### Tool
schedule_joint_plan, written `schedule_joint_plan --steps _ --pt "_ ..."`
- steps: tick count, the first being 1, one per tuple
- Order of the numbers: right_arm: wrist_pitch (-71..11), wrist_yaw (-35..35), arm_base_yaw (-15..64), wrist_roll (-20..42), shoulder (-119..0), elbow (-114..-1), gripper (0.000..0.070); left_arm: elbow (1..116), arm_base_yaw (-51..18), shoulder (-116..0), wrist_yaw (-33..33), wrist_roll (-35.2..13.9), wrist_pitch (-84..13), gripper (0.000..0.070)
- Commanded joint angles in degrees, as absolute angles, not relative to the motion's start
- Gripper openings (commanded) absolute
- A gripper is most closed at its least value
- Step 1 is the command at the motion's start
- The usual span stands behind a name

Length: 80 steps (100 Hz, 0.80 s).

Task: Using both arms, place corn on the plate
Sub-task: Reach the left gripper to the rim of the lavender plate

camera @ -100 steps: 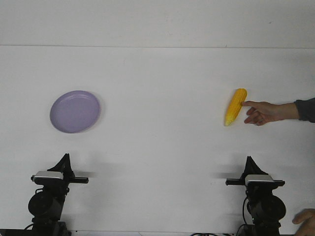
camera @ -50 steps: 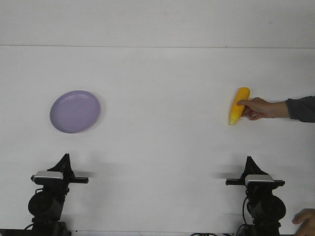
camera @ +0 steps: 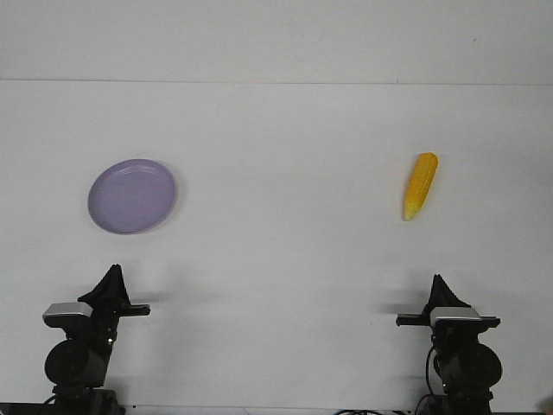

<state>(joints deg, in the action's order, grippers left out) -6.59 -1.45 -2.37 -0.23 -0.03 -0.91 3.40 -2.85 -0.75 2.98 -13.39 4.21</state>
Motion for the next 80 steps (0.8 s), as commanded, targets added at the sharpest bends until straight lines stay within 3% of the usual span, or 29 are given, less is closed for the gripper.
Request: schedule_joint_plan --steps 1,9,15,20,25,51,80 --pt "-6.0 -1.52 -2.5 -0.69 -0.05 -0.73 0.0017 8.21 -2.85 -2.04 3.36 -15.84 5.08 0.0011" --pt "-6.0 -1.52 -2.5 -0.69 -0.05 -0.73 0.0017 15.25 -2.85 -6.15 5.28 -15.88 2.94 0.0048" --pt "-6.0 -1.52 -2.5 -0.69 -0.05 -0.73 0.0017 20.23 -2.85 -10.11 6.79 -15.7 1.19 0.0213" --pt "-6.0 -1.52 -2.5 -0.69 -0.05 -0.73 0.0017 25.39 -2.83 -14.96 8.23 -15.2 -1.48 0.0392" --pt "-6.0 -1.52 -2.5 -0.69 -0.05 -0.73 0.0017 30.26 -2.79 -19.88 8.78 -13.98 -5.19 0.0466" --pt "-6.0 -1.52 -2.5 -0.69 -0.05 -0.73 0.0017 51.16 2.72 -47.77 9.32 -6.39 -22.48 0.0467" --pt "-6.0 -1.52 -2.5 -0.69 -0.05 -0.73 0.0017 62.0 13.56 -77.01 -1.5 -7.57 -22.98 0.0463"
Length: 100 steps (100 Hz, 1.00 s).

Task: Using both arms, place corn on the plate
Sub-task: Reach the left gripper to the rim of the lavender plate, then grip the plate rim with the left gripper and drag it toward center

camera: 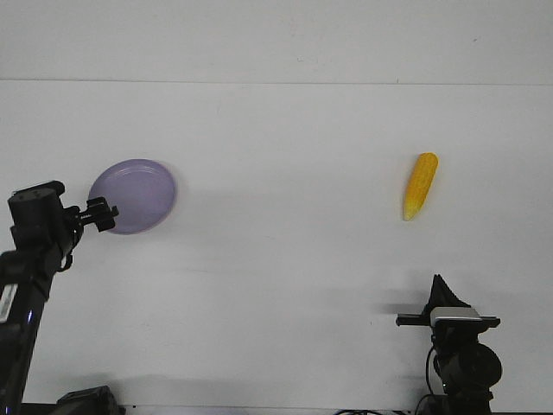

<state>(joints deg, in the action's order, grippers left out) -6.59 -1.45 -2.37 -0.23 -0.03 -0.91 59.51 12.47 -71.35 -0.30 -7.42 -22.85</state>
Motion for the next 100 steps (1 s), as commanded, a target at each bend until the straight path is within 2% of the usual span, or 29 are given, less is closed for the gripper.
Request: schedule_joint_plan --steps 1,23,61,74,79,86,100 --pt "-6.0 -1.52 -2.5 -0.69 -0.05 -0.73 0.0017 62.35 13.78 -77.91 -1.5 -7.68 -23.0 0.0463" --pt "-6.0 -1.52 -2.5 -0.69 -0.05 -0.73 0.0017 67.61 17.04 -92.07 -2.07 -8.01 -21.39 0.0462" --pt "-6.0 -1.52 -2.5 -0.69 -0.05 -0.73 0.0017 67.75 17.34 -100.99 -4.54 -9.1 -15.99 0.044" --pt "-6.0 -1.52 -2.5 -0.69 -0.05 -0.73 0.0017 67.75 17.34 -101.27 -4.54 -9.1 -14.83 0.0266" --pt "-6.0 -1.52 -2.5 -0.69 -0.05 -0.73 0.0017 67.75 17.32 -101.27 -4.54 -9.1 -14.7 0.0171" --pt "-6.0 -1.52 -2.5 -0.69 -0.05 -0.73 0.0017 67.75 17.28 -101.27 -4.54 -9.06 -14.9 0.0005" --pt "-6.0 -1.52 -2.5 -0.69 -0.05 -0.73 0.0017 67.79 17.28 -100.6 -4.82 -8.36 -14.9 0.0009"
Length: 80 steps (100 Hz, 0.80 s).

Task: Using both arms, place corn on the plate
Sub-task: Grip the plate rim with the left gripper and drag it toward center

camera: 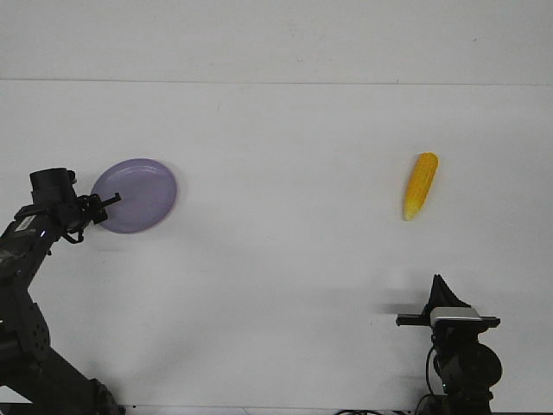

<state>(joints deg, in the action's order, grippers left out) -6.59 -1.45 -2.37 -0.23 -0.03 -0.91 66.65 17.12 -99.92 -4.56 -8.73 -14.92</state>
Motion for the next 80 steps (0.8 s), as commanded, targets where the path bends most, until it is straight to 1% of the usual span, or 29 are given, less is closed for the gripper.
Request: schedule_joint_plan --steps 1,9,22,35,45,51,67,75,80 --pt "-6.0 -1.52 -2.5 -0.69 -0.05 -0.73 0.0017 67.79 17.28 -100.49 -5.02 -8.29 -14.9 0.0009" --pt "-6.0 -1.52 -2.5 -0.69 -0.05 -0.73 0.0017 67.79 17.28 -98.76 -7.2 -8.23 -14.92 0.0009" --pt "-6.0 -1.52 -2.5 -0.69 -0.05 -0.73 0.0017 67.79 17.26 -93.1 -12.95 -8.67 -16.43 0.0009" --pt "-6.0 -1.52 -2.5 -0.69 -0.05 -0.73 0.0017 67.79 16.51 -84.18 -18.13 -9.93 -20.88 0.0009" --pt "-6.0 -1.52 -2.5 -0.69 -0.05 -0.73 0.0017 67.77 14.28 -77.06 -19.4 -10.2 -24.08 0.0009" --pt "-6.0 -1.52 -2.5 -0.69 -0.05 -0.73 0.0017 67.75 11.94 -72.86 -19.57 -10.24 -26.33 0.0009" --pt "-6.0 -1.52 -2.5 -0.69 -0.05 -0.73 0.0017 64.99 1.91 -64.25 -19.57 -10.92 -30.3 0.0009" --pt "-6.0 -1.52 -2.5 -0.69 -0.05 -0.73 0.0017 61.91 -3.25 -62.0 -19.51 -12.49 -30.3 0.0009" --pt "-6.0 -1.52 -2.5 -0.69 -0.05 -0.73 0.0017 59.11 -7.35 -61.06 -19.31 -14.57 -29.19 0.0009"
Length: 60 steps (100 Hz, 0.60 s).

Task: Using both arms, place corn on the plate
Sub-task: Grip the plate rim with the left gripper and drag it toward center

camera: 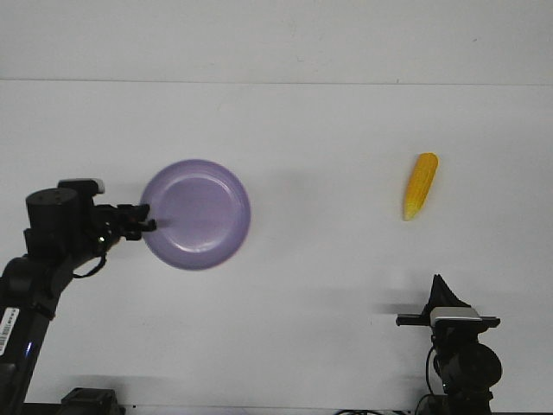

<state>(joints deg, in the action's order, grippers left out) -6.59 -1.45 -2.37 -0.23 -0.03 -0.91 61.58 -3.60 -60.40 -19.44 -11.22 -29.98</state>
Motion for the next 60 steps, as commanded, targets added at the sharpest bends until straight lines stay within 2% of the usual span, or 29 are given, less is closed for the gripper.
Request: schedule_joint_plan --steps 1,29,44,60 --pt "-6.0 -1.52 -2.5 -0.69 -0.05 -0.73 0.0017 58.52 -8.12 -60.95 -19.25 -14.96 -28.86 0.0009" --pt "-6.0 -1.52 -2.5 -0.69 -0.05 -0.73 0.0017 44.25 -23.55 -62.37 -15.81 -23.29 -16.03 0.0009" --pt "-6.0 -1.52 -2.5 -0.69 -0.05 -0.73 0.0017 41.19 -27.92 -66.48 -11.68 -23.31 -12.29 0.0009" --pt "-6.0 -1.52 -2.5 -0.69 -0.05 -0.73 0.0017 40.97 -30.13 -72.77 -10.7 -22.28 -7.31 0.0009"
